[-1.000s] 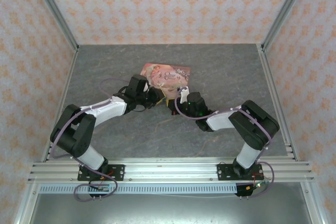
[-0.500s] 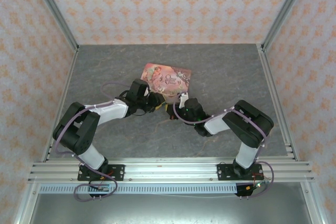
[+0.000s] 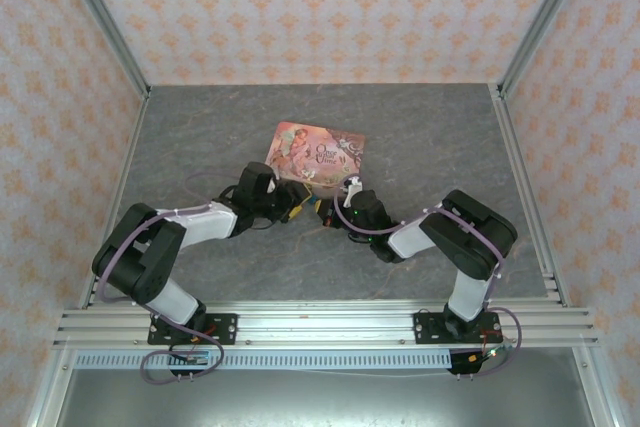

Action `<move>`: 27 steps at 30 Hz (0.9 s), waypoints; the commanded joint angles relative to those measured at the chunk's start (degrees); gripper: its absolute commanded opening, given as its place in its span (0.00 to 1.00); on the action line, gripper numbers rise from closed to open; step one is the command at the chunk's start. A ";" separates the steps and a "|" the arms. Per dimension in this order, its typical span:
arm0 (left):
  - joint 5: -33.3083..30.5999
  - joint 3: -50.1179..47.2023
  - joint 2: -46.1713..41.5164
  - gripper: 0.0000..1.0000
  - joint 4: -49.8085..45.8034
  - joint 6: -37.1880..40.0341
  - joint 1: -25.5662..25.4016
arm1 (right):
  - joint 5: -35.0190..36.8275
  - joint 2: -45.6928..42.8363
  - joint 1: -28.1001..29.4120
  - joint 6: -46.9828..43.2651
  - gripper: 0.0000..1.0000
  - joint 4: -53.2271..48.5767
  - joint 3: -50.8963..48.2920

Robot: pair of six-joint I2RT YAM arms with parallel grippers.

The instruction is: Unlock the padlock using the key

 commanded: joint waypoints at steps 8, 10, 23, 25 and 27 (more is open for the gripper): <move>-2.41 -2.25 2.16 0.46 10.31 -7.18 -0.35 | -0.84 1.12 0.42 7.57 0.00 2.75 1.44; -2.34 -2.02 2.73 0.46 10.98 -7.45 -0.59 | -1.08 1.42 0.44 7.89 0.00 2.77 1.61; -2.49 -0.83 6.15 0.36 13.87 -9.16 -1.92 | -2.30 1.77 0.51 9.12 0.00 2.47 2.37; -2.70 -0.79 6.15 0.34 13.86 -9.17 -1.99 | -2.34 1.77 0.50 9.36 0.00 2.77 2.44; -2.93 -0.83 5.93 0.30 13.43 -9.16 -1.99 | -2.25 1.49 0.51 9.41 0.00 2.99 2.23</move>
